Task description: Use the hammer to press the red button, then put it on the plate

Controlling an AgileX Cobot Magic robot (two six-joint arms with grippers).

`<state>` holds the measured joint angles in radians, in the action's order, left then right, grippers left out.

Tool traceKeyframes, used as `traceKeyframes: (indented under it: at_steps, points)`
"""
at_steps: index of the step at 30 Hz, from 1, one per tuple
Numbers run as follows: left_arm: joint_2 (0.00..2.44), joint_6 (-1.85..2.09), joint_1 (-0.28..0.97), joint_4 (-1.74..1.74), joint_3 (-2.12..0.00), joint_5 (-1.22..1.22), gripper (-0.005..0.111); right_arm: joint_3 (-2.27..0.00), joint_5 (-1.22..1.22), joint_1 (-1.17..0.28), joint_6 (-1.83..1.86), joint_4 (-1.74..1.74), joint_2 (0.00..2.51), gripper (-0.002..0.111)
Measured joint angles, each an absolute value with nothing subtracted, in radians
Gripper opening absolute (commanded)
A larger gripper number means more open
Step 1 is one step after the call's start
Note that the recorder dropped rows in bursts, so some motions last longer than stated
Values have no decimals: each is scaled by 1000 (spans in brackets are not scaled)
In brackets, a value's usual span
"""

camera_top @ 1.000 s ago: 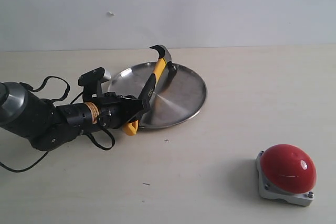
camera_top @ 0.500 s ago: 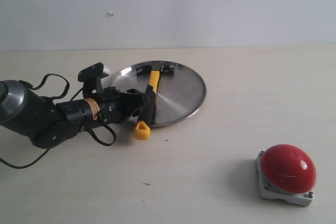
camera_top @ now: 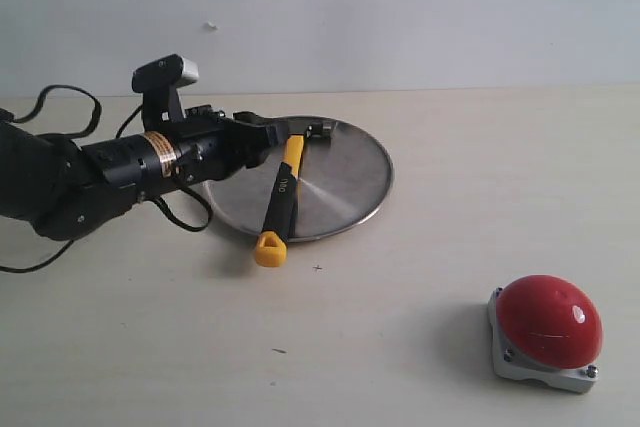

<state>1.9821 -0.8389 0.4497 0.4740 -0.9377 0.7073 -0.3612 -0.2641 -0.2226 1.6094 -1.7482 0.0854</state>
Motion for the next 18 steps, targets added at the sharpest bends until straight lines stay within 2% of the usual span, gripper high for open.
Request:
traceKeyframes:
  at_steps: [3,13,18]
  points:
    - [1923,-818,450,492,-938,630,0,-361,-264,-223,1609,-1748,85,0]
    - [1732,-729,450,555,-938,157,0,-361,-264,-223,1609,-1748,85,0]
    - [1614,-715,449,589,-890,108,0,-361,-264,-223,1609,-1748,85,0]
